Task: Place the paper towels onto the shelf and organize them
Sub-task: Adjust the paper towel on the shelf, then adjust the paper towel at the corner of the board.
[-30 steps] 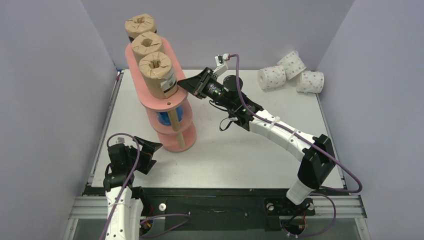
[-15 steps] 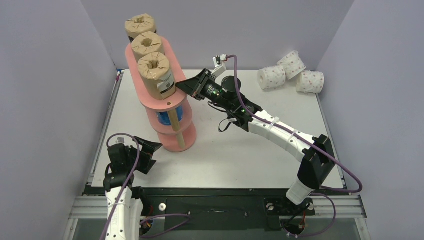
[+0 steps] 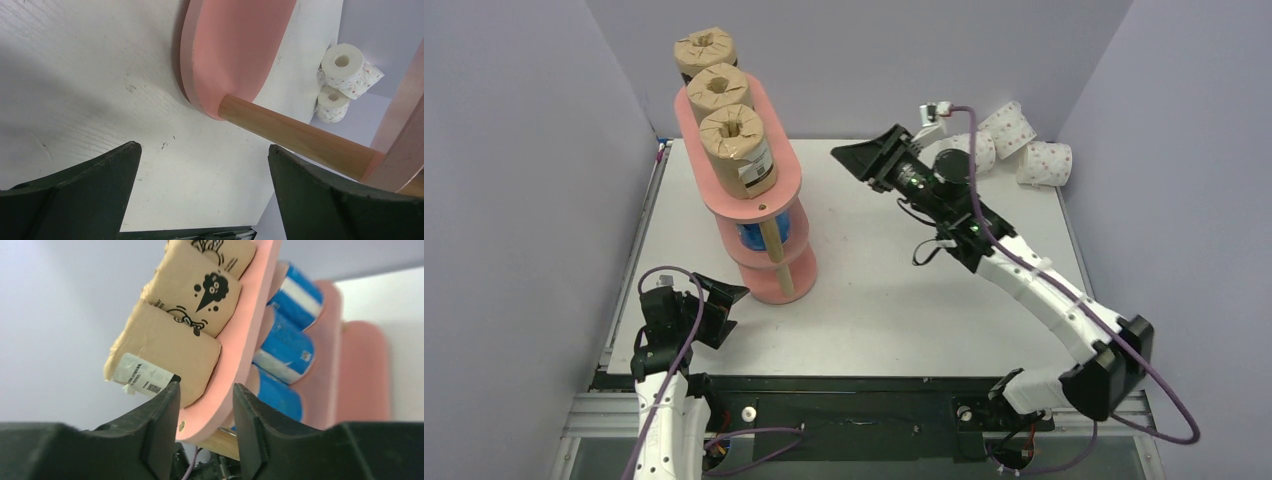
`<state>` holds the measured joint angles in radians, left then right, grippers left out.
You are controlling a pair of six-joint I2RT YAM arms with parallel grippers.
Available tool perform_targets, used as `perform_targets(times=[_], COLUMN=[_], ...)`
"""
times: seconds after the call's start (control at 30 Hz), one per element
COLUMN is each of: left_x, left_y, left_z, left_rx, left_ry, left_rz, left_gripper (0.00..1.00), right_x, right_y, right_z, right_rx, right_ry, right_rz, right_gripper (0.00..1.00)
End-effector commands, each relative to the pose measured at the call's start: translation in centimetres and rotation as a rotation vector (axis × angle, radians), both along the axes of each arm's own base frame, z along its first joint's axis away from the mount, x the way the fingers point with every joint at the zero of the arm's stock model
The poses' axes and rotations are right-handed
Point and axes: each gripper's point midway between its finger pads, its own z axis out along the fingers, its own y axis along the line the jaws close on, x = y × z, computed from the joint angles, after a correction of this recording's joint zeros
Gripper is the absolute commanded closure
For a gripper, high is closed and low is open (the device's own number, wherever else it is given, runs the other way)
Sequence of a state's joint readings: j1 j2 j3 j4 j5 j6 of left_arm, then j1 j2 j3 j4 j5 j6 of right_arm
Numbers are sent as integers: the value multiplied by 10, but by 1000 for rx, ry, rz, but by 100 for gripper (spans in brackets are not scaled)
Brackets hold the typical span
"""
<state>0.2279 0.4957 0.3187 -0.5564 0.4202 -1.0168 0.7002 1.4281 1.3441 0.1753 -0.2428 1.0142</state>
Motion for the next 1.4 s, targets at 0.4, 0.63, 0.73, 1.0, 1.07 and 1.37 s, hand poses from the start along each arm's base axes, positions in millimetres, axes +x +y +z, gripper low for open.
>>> perform_targets(times=[0.4,0.63,0.73,1.0,1.07,1.37], left_x=[24,23,24,25,26,30], left_y=[0,-2,-4,-7,-8,-16], left_z=[24,16,14,3,2,5], left_rx=[-12,-32,-45,-65,-73,-97], left_ry=[-107,-107,-107,-100,-102,-114], left_rz=[-12,-11,-18,-27,-32,-55], left_gripper=[0,0,0,0,0,0], right_x=[-41,-44,-33,5,17,114], right_y=[-188,-213,-229,-312,-325,-358], right_z=[-122,-192,-205,-227,-228,-216], right_rx=[-435,-503,-544,-385,-296,-219], right_ry=[60,145,202,370,376,333], right_rz=[-580,-649,-714,-1031,-1063,-1108], right_gripper=[48,46,45,45,44,37])
